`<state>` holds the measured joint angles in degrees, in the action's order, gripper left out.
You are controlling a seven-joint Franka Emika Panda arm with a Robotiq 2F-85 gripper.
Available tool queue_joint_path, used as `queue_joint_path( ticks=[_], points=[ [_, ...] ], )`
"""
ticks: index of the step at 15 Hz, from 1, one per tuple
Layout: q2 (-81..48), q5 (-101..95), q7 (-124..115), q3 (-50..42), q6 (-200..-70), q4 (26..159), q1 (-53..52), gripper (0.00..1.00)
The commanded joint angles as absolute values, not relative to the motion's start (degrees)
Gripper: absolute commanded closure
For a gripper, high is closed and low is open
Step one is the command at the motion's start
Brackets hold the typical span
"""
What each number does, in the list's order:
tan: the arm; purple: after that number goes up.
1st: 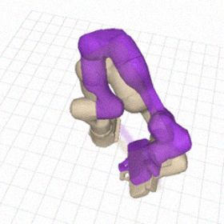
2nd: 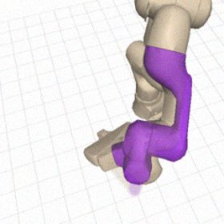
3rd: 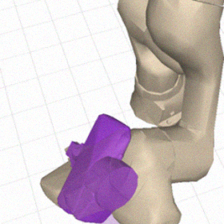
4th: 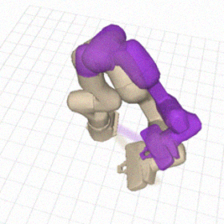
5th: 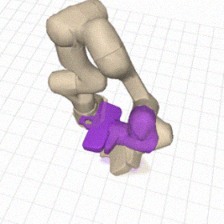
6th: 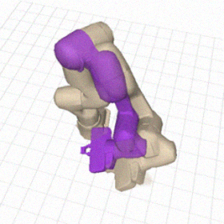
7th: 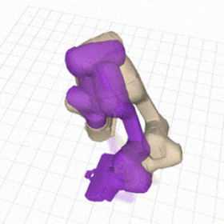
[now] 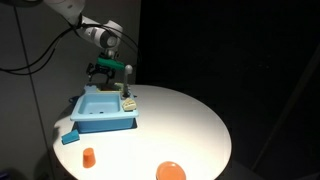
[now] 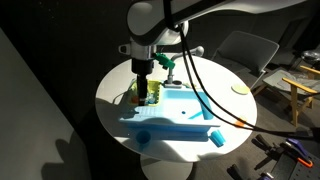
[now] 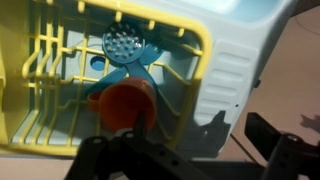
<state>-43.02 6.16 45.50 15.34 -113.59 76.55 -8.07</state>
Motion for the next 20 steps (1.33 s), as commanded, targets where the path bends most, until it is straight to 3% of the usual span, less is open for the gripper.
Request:
queue_joint_path(
  ticks=[1,20],
  points=[
    [-43.0,7.6,46.3,16.2,-113.0,76.7,-7.0,0.0],
    [-42.8,10.5,46.9,16.6,-113.7,79.5,-5.6,0.0]
  ],
)
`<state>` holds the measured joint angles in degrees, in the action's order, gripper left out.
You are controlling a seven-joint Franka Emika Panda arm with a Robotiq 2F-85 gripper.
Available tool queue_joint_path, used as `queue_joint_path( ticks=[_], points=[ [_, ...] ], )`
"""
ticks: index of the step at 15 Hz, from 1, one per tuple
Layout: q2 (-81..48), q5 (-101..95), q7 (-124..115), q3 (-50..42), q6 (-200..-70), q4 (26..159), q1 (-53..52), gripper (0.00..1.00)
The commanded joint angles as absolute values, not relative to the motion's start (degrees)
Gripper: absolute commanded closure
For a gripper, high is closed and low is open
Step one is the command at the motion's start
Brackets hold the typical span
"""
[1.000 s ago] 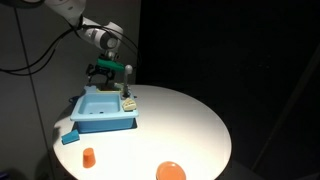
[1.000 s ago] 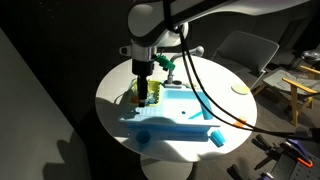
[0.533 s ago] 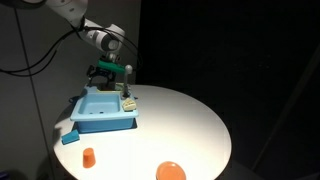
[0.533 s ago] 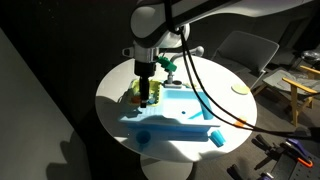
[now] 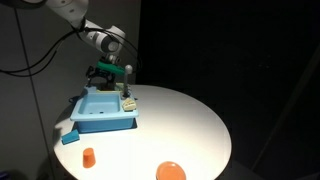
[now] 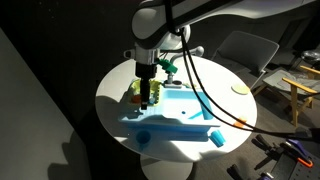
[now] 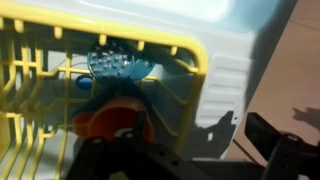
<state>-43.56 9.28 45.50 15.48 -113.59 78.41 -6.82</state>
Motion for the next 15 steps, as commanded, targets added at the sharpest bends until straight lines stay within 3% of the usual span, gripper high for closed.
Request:
queue_joint_path(
  ticks=[1,15],
  points=[
    [-42.8,10.5,47.0,16.6,-113.7,79.6,-5.6,0.0],
    [-44.0,9.0,49.8,16.0,-111.5,76.8,-5.7,0.0]
  ],
)
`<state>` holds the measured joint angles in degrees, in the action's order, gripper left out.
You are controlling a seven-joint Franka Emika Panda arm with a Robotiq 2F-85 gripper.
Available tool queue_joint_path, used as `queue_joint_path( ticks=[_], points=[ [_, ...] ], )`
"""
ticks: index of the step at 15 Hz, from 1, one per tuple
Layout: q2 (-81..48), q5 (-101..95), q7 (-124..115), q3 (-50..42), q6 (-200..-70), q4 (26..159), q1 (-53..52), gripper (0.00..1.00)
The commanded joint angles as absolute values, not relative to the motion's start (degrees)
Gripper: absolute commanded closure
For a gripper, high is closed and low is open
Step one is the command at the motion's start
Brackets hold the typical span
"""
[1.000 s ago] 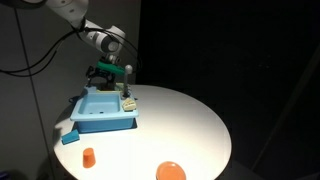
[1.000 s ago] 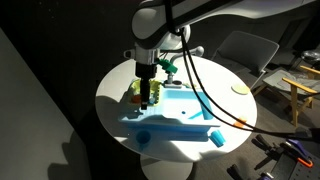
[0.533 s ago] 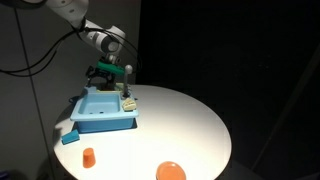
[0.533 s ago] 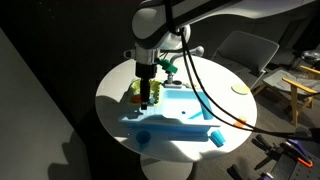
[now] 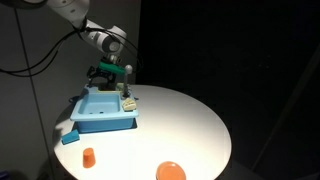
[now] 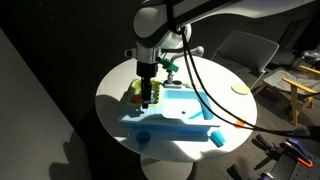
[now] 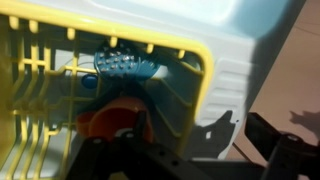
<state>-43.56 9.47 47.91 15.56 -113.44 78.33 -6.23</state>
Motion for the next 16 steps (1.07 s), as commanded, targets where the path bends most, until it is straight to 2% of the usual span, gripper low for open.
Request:
queue_joint_path(
  ticks=[1,16],
  points=[
    [-44.1,8.9,50.1,16.0,-111.1,76.6,-5.8,0.0],
    [-45.1,2.5,52.8,14.4,-110.3,73.3,-7.0,0.0]
  ],
)
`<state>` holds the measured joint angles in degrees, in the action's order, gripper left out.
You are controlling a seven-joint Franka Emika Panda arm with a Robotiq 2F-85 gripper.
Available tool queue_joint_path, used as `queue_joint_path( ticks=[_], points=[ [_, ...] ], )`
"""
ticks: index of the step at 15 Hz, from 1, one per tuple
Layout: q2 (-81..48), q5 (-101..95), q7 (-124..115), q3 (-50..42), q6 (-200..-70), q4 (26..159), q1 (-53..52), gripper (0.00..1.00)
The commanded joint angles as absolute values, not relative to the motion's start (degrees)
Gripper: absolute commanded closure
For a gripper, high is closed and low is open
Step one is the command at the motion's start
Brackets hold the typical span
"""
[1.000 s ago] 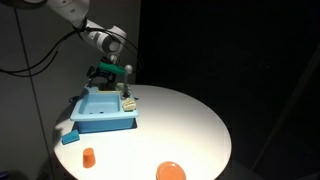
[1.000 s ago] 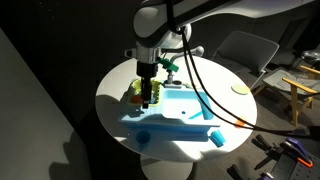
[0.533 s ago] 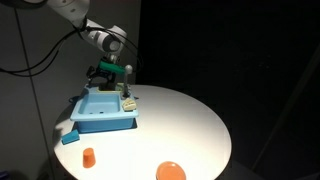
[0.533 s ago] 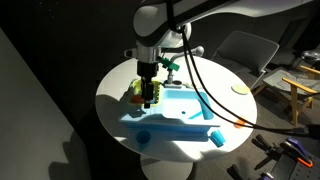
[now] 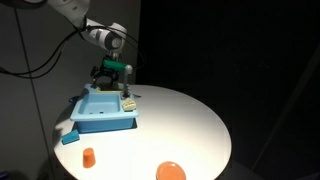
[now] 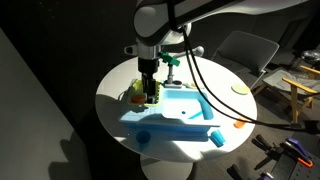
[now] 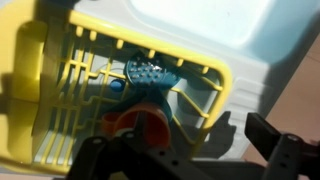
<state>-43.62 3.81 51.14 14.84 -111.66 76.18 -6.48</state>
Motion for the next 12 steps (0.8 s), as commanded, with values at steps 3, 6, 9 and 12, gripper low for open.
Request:
queue_joint_path(
  ticks=[3,6,9,12],
  points=[
    [-45.7,2.1,53.3,14.6,-110.4,72.9,-7.2,0.0],
    [-46.3,2.0,53.6,14.7,-110.3,72.5,-7.4,0.0],
    [-46.8,1.8,53.5,14.6,-110.3,71.9,-7.7,0.0],
    [-47.1,1.8,53.7,14.6,-110.1,71.3,-7.9,0.0]
  ],
)
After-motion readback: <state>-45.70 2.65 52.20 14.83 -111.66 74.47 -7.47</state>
